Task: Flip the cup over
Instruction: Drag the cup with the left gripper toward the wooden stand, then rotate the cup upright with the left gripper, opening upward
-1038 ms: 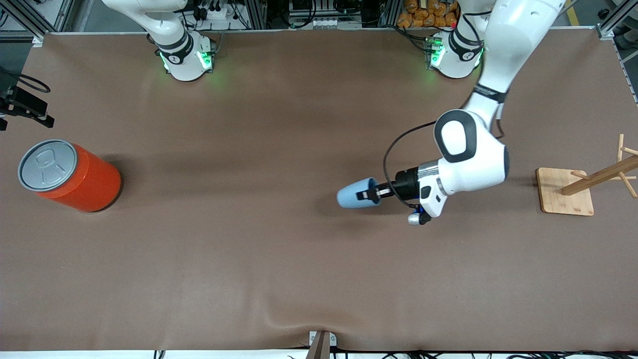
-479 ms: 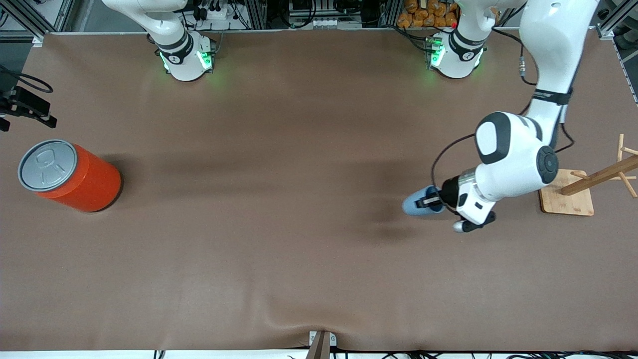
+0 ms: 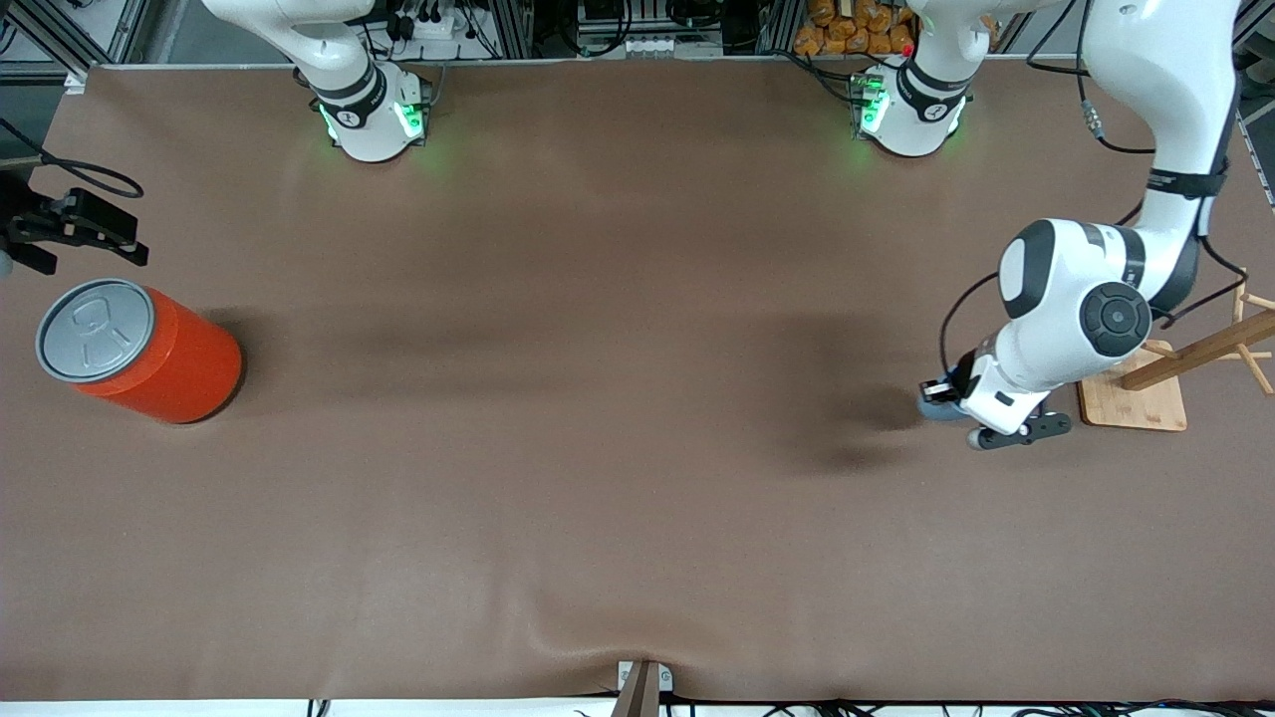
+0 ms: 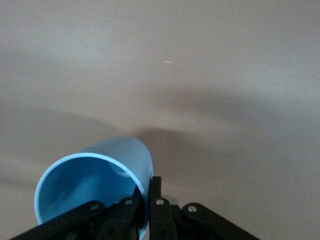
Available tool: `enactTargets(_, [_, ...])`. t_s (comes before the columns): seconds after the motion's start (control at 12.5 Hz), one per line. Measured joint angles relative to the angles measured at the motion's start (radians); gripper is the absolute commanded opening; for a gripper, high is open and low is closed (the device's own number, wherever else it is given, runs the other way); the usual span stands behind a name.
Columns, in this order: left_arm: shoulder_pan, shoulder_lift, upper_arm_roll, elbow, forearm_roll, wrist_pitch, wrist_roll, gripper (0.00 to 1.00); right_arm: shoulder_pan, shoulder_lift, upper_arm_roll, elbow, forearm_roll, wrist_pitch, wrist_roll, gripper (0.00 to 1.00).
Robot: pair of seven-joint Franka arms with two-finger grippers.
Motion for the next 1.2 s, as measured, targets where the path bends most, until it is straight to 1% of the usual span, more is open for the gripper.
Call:
enactTargets(0.16, [0.030,0.004,0.000,-0.012,0.025,0.001,0.000,0.00,-0.021,-0.002,-0.007,0.006,0.001,0.000,0.001,1.00])
enactTargets(0.48, [0.028,0.011,-0.004,-0.015,0.028,0.002,-0.008,0.00,-0.067,-0.005,-0.011,0.022,0.010,0.000,0.001,1.00])
enactTargets(0.56, [0.025,0.011,-0.004,-0.015,0.045,0.002,-0.019,0.00,-0.067,-0.005,-0.009,0.022,0.011,0.000,0.001,1.00])
enactTargets(0.8, [0.018,0.022,-0.013,-0.017,0.187,0.002,-0.150,0.00,-0.067,-0.005,-0.007,0.022,0.011,0.000,0.001,1.00])
enactTargets(0.96, [0.015,0.036,-0.019,-0.017,0.203,0.004,-0.191,0.00,-0.068,-0.005,-0.007,0.022,0.011,0.000,0.001,1.00])
enactTargets(1.2, [0.018,0.040,-0.020,-0.016,0.203,0.008,-0.195,0.00,-0.069,-0.005,-0.007,0.022,0.011,0.000,0.001,1.00])
